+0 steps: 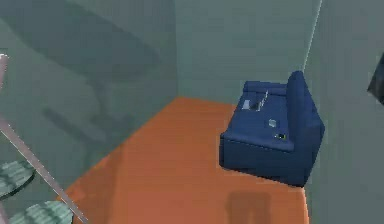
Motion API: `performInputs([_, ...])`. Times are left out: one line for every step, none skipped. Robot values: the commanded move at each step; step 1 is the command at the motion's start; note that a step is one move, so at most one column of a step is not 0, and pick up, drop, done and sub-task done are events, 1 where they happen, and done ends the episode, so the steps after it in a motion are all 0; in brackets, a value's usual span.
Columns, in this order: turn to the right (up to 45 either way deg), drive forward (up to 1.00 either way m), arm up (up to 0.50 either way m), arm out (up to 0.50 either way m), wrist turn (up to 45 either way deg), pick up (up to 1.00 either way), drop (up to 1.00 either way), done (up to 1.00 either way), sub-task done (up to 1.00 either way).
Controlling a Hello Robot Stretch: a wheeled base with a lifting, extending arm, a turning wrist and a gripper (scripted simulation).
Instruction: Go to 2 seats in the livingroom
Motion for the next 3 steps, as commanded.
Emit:
performInputs([0.0, 0.8, 0.0, 0.0, 0.0, 0.0, 0.0, 0.0, 0.0])
performInputs([30.0, 0.0, 0.0, 0.0, 0.0, 0.0, 0.0, 0.0, 0.0])
performInputs([0.0, 0.0, 0.0, 0.0, 0.0, 0.0, 0.0, 1.0, 0.0])
